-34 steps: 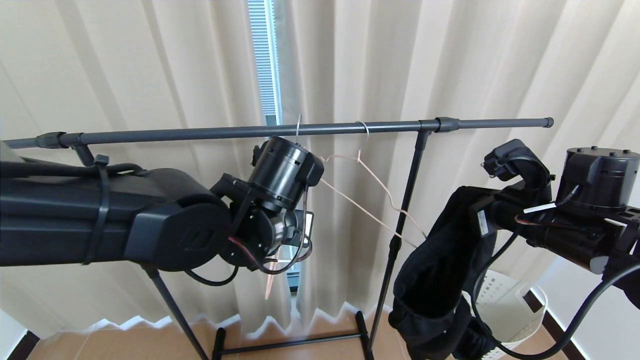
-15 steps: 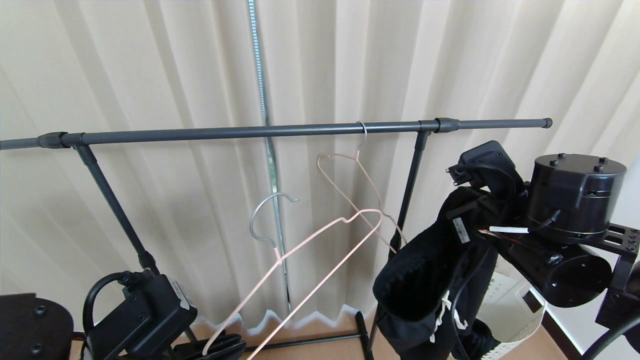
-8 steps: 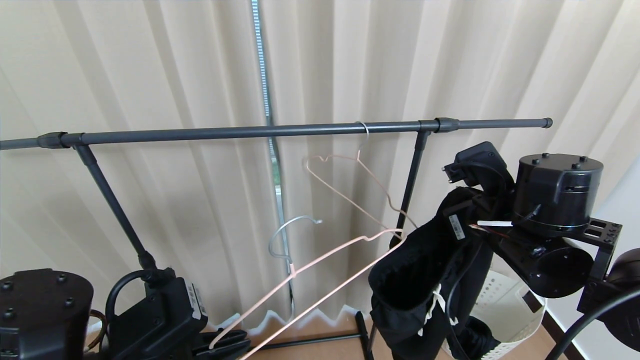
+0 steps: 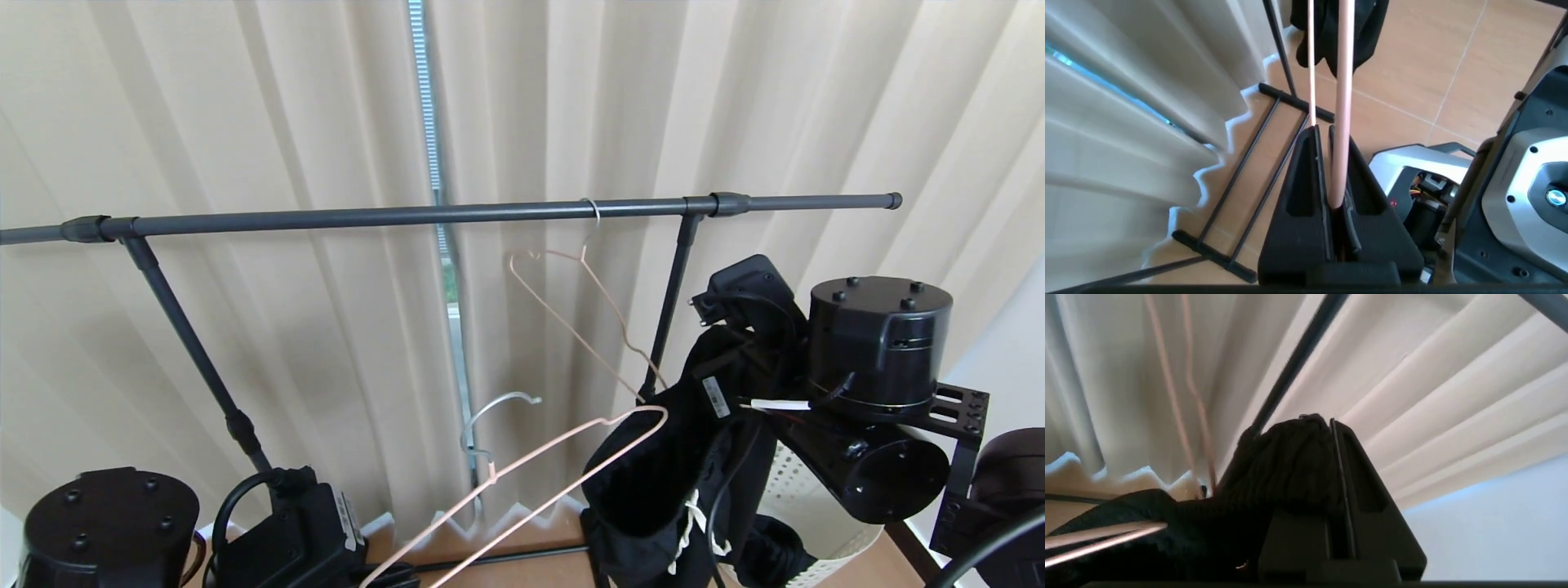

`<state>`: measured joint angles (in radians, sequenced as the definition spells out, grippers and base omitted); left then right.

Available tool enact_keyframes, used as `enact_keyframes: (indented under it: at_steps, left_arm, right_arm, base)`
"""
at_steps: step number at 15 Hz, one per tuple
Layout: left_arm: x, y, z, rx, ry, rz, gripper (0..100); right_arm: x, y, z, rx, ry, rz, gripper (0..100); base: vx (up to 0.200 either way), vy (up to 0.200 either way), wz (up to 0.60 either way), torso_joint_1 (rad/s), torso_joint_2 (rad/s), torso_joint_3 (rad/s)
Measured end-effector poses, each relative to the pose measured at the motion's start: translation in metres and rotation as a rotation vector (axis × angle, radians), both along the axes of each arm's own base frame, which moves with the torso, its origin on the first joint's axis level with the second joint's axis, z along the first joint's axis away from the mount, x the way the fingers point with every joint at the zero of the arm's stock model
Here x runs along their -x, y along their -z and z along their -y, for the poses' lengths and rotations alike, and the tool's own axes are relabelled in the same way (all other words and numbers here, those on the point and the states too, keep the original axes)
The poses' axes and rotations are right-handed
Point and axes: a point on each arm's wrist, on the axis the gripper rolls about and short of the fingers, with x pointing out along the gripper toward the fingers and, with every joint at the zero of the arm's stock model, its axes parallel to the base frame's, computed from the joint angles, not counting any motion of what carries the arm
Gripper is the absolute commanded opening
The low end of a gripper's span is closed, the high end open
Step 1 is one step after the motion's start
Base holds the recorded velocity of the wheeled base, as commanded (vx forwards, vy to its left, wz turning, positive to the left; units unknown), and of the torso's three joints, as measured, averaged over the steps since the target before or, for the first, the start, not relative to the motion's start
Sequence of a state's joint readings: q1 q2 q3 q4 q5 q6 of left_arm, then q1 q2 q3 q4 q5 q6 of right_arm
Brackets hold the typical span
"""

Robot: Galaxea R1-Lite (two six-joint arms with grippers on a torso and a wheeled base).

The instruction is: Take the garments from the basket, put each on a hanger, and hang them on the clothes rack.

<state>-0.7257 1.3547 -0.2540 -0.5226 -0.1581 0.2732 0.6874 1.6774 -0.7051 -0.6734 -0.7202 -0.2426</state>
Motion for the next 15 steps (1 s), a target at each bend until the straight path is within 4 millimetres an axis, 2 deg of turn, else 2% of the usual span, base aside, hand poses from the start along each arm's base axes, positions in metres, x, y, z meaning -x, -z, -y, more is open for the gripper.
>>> enact_keyframes:
  at_steps: [9,15]
  left_arm:
    - [0.002,-0.002,0.007,0.054,0.006,-0.012,0]
    - [-0.006,0.0,0.015,0.103,-0.018,-0.012,0]
  right_arm:
    - [0.002,0.01,-0.022,-0.042,-0.022,-0.014,0]
    - [0.018,0.008,-0.035,-0.075,-0.083,-0.013,0]
  base:
    - [0.0,0.0,0.0,0.0,0.0,0.0]
    - [0.0,0.0,0.0,0.0,0.0,0.0]
